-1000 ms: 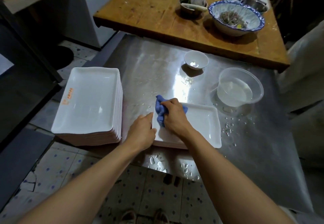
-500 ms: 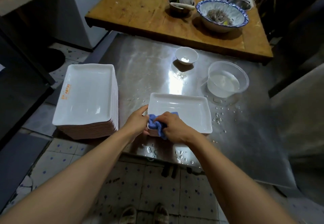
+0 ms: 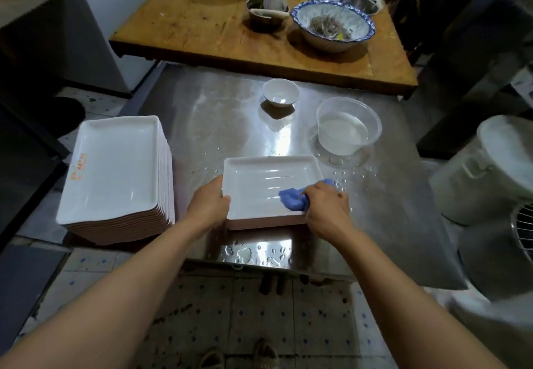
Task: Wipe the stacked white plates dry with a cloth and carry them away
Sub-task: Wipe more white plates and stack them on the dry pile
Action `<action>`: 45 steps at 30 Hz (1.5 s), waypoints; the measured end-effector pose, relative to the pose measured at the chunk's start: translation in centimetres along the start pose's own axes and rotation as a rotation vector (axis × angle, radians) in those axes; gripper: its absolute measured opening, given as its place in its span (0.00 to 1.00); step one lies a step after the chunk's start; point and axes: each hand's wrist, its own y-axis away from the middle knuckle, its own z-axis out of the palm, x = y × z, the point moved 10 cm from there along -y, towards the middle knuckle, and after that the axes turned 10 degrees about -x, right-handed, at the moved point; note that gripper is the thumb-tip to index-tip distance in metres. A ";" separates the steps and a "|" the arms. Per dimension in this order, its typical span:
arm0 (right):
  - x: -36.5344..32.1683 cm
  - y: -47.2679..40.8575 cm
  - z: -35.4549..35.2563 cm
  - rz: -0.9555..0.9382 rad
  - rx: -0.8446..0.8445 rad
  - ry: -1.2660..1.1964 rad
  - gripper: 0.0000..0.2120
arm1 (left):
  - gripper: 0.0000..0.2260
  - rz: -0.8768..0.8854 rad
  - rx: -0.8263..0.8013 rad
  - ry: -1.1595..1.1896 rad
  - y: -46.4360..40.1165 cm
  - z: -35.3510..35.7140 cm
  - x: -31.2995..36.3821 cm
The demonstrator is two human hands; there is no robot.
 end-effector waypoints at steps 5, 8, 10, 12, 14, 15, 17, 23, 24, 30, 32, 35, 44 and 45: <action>-1.1 -3.8 -1.4 -0.023 0.053 0.052 0.13 | 0.21 0.019 -0.009 -0.055 -0.3 0.0 0.2; -1.8 -5.2 -1.8 -0.050 0.077 0.010 0.13 | 0.22 0.017 -0.021 -0.020 -0.3 0.1 0.0; -3.3 -4.9 -1.2 -0.119 0.060 -0.061 0.13 | 0.23 0.009 -0.023 -0.019 -0.4 0.1 -0.1; -5.8 -3.9 -0.2 -0.233 0.022 -0.143 0.13 | 0.23 -0.004 -0.019 -0.014 -0.4 0.1 -0.3; -8.5 -2.9 1.0 -0.351 -0.055 -0.208 0.14 | 0.23 -0.010 -0.013 -0.003 -0.3 0.1 -0.3; -9.6 -2.4 1.5 -0.391 -0.102 -0.239 0.14 | 0.23 -0.011 -0.015 0.007 -0.3 0.1 -0.3; -10.9 -1.6 2.2 -0.433 -0.193 -0.275 0.16 | 0.22 -0.002 -0.018 0.032 -0.2 0.1 -0.2; -7.8 0.0 2.6 -0.318 -0.277 -0.142 0.17 | 0.21 -0.042 -0.002 -0.020 -0.5 0.1 -0.5; -6.6 0.1 2.3 -0.274 -0.257 -0.119 0.18 | 0.21 -0.049 0.000 -0.029 -0.6 0.1 -0.5; 0.0 1.4 0.2 -0.087 -0.144 0.053 0.20 | 0.20 -0.071 0.009 -0.110 -0.5 0.1 -0.2; 0.9 1.7 -0.5 -0.060 -0.097 0.108 0.19 | 0.19 -0.079 0.020 -0.142 -0.4 -0.1 0.0; 2.2 2.3 -1.9 -0.024 0.015 0.012 0.13 | 0.18 -0.090 0.039 -0.220 0.3 -0.2 0.7; 9.7 5.1 -3.7 0.222 0.218 -0.800 0.06 | 0.17 0.242 0.166 -0.673 4.7 3.7 9.4; 9.9 5.3 -3.5 0.226 0.218 -0.826 0.07 | 0.16 0.257 0.125 -0.716 4.4 4.8 9.7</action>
